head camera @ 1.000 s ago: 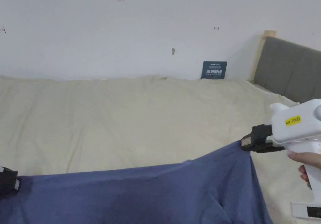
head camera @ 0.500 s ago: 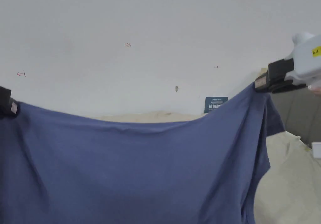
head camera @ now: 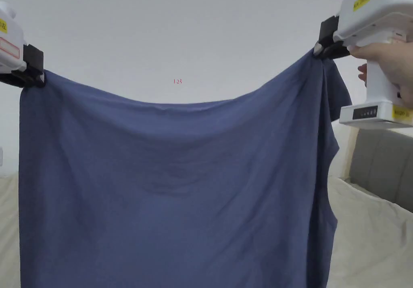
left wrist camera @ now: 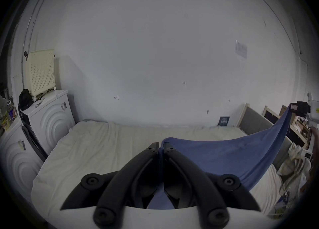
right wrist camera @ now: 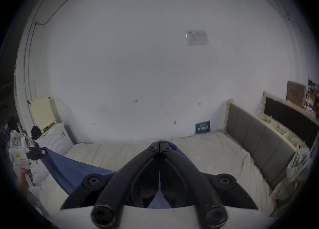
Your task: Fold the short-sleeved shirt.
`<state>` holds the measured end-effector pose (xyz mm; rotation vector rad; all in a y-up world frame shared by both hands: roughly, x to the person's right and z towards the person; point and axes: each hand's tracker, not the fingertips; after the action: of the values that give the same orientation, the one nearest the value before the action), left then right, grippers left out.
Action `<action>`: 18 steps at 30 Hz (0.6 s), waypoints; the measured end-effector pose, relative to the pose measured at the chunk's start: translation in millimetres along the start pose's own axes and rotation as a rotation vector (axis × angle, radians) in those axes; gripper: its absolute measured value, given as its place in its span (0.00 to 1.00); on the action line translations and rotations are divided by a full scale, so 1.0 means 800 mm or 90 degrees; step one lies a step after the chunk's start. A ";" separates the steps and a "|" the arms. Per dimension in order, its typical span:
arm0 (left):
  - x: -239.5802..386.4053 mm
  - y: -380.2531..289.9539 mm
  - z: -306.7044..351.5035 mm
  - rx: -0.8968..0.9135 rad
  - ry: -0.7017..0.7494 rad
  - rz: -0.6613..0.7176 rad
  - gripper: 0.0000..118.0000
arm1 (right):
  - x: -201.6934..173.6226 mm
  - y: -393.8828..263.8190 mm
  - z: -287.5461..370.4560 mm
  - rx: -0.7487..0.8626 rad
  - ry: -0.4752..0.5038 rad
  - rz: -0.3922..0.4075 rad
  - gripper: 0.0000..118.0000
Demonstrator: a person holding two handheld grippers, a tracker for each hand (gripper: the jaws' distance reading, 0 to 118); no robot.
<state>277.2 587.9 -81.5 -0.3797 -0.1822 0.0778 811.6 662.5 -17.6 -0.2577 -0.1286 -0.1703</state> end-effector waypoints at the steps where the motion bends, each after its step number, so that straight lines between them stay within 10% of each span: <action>1: 0.000 0.010 -0.008 0.017 0.000 0.008 0.04 | -0.005 0.012 -0.007 0.019 -0.012 0.015 0.00; 11: -0.007 0.034 -0.073 0.099 -0.028 0.016 0.04 | -0.023 0.036 -0.043 0.083 -0.027 0.049 0.00; 18: 0.005 -0.132 -0.115 -0.011 -0.061 0.090 0.04 | 0.009 -0.151 -0.105 -0.068 0.032 -0.006 0.00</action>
<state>303.1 457.2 -125.5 -0.4068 -0.2498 0.2345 804.9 524.2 -67.9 -0.3596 -0.0709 -0.1930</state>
